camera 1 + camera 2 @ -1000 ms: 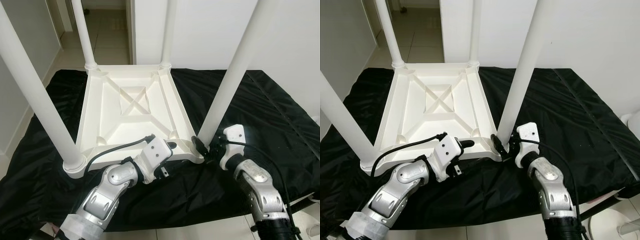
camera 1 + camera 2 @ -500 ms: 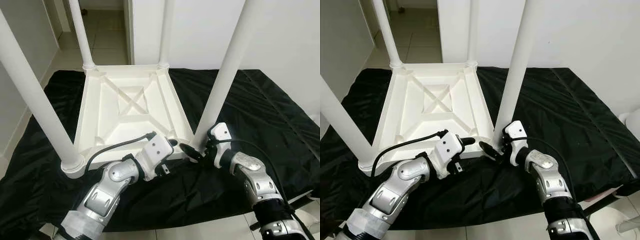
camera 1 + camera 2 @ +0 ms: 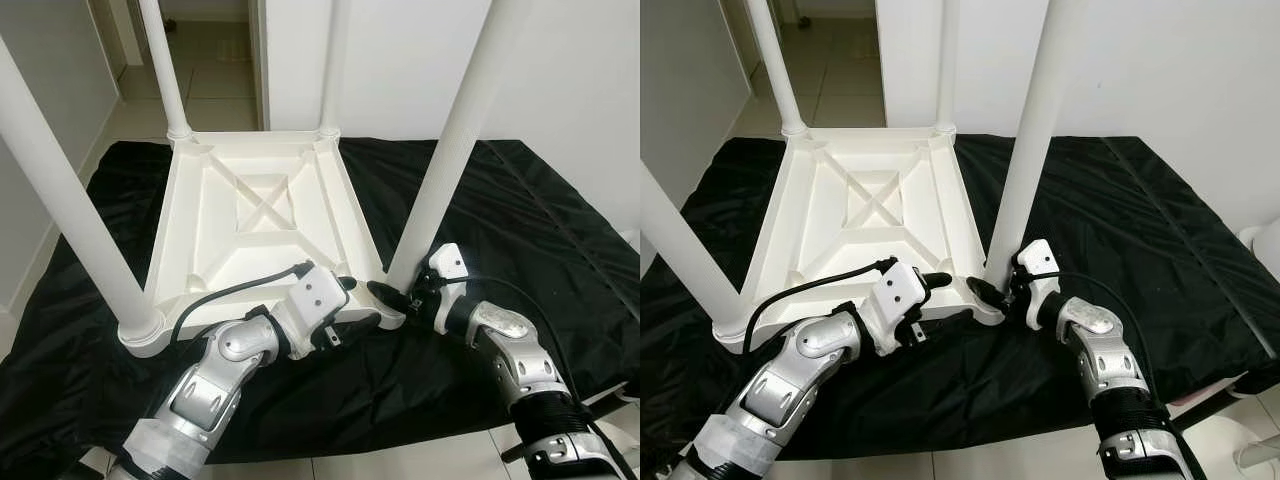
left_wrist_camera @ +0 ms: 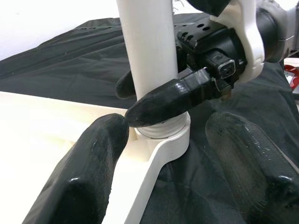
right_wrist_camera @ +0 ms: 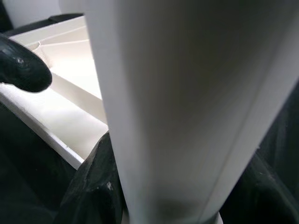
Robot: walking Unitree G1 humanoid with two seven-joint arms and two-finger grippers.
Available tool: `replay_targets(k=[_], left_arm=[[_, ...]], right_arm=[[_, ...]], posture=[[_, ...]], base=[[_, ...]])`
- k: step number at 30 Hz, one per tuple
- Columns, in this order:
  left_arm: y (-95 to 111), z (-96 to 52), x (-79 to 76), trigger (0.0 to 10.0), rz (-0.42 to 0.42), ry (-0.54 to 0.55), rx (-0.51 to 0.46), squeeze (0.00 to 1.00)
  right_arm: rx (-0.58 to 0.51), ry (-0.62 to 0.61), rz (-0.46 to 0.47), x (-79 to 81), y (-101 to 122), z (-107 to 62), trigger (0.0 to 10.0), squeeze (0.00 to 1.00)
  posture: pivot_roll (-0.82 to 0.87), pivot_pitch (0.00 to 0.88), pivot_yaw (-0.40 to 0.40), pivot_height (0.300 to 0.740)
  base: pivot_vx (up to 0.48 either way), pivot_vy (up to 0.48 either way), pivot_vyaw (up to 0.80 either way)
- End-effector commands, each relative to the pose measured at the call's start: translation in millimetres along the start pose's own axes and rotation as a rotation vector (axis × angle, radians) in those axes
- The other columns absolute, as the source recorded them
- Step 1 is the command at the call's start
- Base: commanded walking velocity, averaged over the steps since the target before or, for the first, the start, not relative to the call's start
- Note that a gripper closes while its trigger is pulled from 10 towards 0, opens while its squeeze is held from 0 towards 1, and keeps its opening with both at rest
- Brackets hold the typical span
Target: Building children table
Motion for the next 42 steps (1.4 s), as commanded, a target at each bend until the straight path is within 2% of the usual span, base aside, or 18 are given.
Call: replay_targets(k=[1,3,5,6,8,13,15,18,20,21,22,24,25,27,28,29,31,42], left_arm=[[4,0.3,1.4,10.0,0.000,-0.014,-0.008,0.00],[4,0.6,0.9,10.0,-0.002,-0.017,-0.007,0.00],[4,1.5,-1.0,10.0,-0.006,-0.024,-0.008,0.00],[4,1.5,-1.0,10.0,-0.006,-0.024,-0.008,0.00],[4,2.0,-3.0,10.0,-0.009,-0.033,-0.011,0.00],[4,2.2,-4.0,10.0,-0.011,-0.038,-0.012,0.00],[5,2.9,-5.7,10.0,-0.013,-0.049,-0.014,0.00],[5,2.9,-5.7,10.0,-0.013,-0.049,-0.014,0.00],[5,2.5,-6.4,10.0,-0.015,-0.055,-0.014,0.00],[5,2.5,-6.4,10.0,-0.015,-0.055,-0.014,0.00],[5,2.1,-6.8,10.0,-0.015,-0.058,-0.013,0.00],[5,2.1,-6.8,10.0,-0.015,-0.058,-0.013,0.00],[5,2.0,-7.0,10.0,-0.014,-0.060,-0.013,0.00],[6,3.4,-7.3,10.0,-0.012,-0.064,-0.017,0.00],[6,3.4,-7.3,10.0,-0.012,-0.064,-0.017,0.00],[6,4.1,-7.3,10.0,-0.011,-0.065,-0.018,0.00],[7,5.2,-7.8,10.0,-0.012,-0.067,-0.021,0.00],[9,6.9,-9.0,10.0,-0.013,-0.075,-0.029,0.00]], right_arm=[[0.016,0.011,0.057,10.2,-10,1.2,10.0,0.00],[-0.003,-0.031,0.065,10.2,-7,1.5,10.0,0.00],[-0.023,-0.123,0.051,8.2,-1,1.7,10.0,0.00],[-0.023,-0.123,0.051,8.2,-1,1.7,10.0,0.00],[-0.031,-0.199,0.076,6.3,1,1.9,10.0,0.00],[-0.035,-0.241,0.085,5.6,3,2.3,10.0,0.00],[-0.055,-0.347,0.104,13.3,8,4.7,10.0,0.00],[-0.055,-0.347,0.104,13.3,8,4.7,10.0,0.00],[-0.058,-0.462,0.102,22.1,11,5.3,10.0,0.00],[-0.058,-0.462,0.102,22.1,11,5.3,10.0,0.00],[-0.058,-0.535,0.083,25.4,11,4.3,10.0,0.00],[-0.058,-0.535,0.083,25.4,11,4.3,10.0,0.00],[-0.058,-0.616,0.083,26.8,11,2.2,10.0,0.00],[-0.060,-0.859,0.131,22.6,6,-7.9,10.0,0.00],[-0.060,-0.859,0.131,22.6,6,-7.9,10.0,0.00],[-0.057,-0.935,0.152,21.6,4,-11.5,10.0,0.00],[-0.045,-0.984,0.176,22.6,1,-11.5,10.0,0.00],[-0.036,-0.992,0.207,29.5,3,-6.1,10.0,0.00]], posture=[[-0.10,0.000,-0.007,0.740],[-0.10,0.000,-0.004,0.740],[-0.11,0.000,-0.001,0.740],[-0.11,0.000,-0.001,0.740],[-0.11,0.000,0.001,0.740],[-0.12,0.000,0.003,0.740],[-0.12,0.000,0.004,0.740],[-0.12,0.000,0.004,0.740],[-0.12,0.000,0.004,0.740],[-0.12,0.000,0.004,0.740],[-0.13,0.000,0.004,0.740],[-0.13,0.000,0.004,0.740],[-0.13,0.000,0.002,0.740],[-0.13,0.000,0.002,0.740],[-0.13,0.000,0.002,0.740],[-0.13,0.000,0.002,0.740],[-0.13,0.000,0.002,0.740],[-0.13,0.000,0.002,0.740]], base=[[0.000,0.000,0.00],[0.000,0.000,0.00],[0.000,0.000,0.00],[0.000,0.000,0.00],[0.000,0.000,0.00],[0.000,0.000,0.00],[0.000,0.000,0.00],[0.000,0.000,0.00],[0.000,0.000,0.00],[0.000,0.000,0.00],[0.000,0.000,0.00],[0.000,0.000,0.00],[0.000,0.000,0.00],[0.000,0.000,0.00],[0.000,0.000,0.00],[0.000,0.000,0.00],[0.000,0.000,0.00],[0.000,0.000,0.00]])
Point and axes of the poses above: a point about 5 cm out from each wrist's last joint towards the gripper, its own z axis pointing out of the wrist towards the gripper, its own y axis along the axis of the wrist's last joint, x = y × z, the point moved 3 cm from there along z, pointing out of the wrist towards the gripper, and after that the axes turned 1 degree about z, right-handed, at the moved point
